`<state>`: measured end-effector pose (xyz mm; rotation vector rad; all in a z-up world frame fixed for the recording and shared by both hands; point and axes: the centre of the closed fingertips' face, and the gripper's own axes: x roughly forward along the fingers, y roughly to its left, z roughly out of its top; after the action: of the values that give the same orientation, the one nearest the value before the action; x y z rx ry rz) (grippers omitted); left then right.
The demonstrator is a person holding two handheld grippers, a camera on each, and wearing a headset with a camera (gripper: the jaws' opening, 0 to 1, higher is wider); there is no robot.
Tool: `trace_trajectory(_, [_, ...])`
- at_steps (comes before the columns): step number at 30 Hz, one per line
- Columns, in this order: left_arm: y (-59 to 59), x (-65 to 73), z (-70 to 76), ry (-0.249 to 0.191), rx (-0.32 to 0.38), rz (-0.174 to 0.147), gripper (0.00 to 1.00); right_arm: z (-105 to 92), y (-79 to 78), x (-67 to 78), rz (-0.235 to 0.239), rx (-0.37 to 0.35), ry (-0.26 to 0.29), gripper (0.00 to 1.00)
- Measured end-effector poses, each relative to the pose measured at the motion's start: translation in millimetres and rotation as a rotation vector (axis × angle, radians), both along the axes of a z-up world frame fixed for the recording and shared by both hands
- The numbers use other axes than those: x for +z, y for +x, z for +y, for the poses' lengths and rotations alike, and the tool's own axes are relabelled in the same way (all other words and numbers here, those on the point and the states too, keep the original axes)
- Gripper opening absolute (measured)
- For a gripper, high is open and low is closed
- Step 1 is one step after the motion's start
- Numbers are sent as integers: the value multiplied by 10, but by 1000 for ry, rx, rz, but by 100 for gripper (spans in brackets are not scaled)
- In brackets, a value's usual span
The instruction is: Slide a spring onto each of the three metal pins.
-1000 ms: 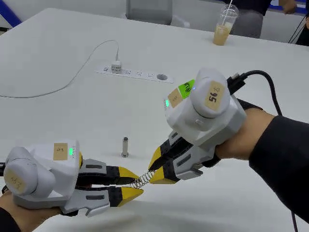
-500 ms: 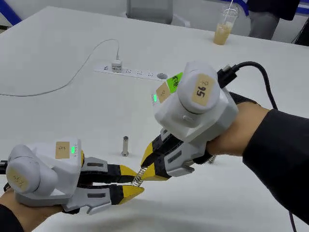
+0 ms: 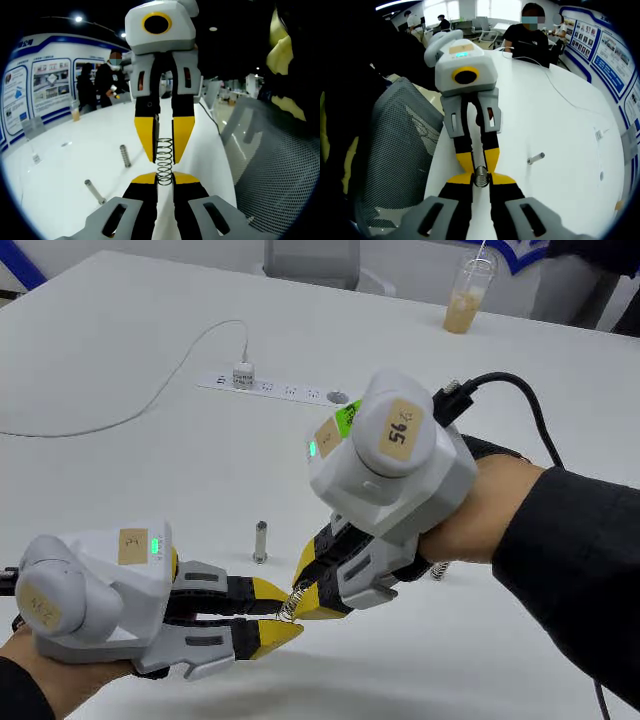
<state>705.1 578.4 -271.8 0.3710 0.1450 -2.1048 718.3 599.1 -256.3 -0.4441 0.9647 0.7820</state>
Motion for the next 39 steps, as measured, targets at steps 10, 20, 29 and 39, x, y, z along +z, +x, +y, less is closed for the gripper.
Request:
trace_trajectory(10, [-16, 28, -11, -8, 1, -2, 11, 10, -7, -19, 2, 9, -7, 13])
trace_trajectory(20, [37, 13, -7, -6, 21, -13, 17, -54, 23, -7, -1, 0, -24, 12])
trace_trajectory(29, [173, -7, 31, 13, 77, 14, 29, -110, 59, 31, -5, -7, -34, 12])
trace_trajectory(39, [274, -37, 73, 28, 130, 31, 40, -205, 159, 99, -13, -15, -55, 12])
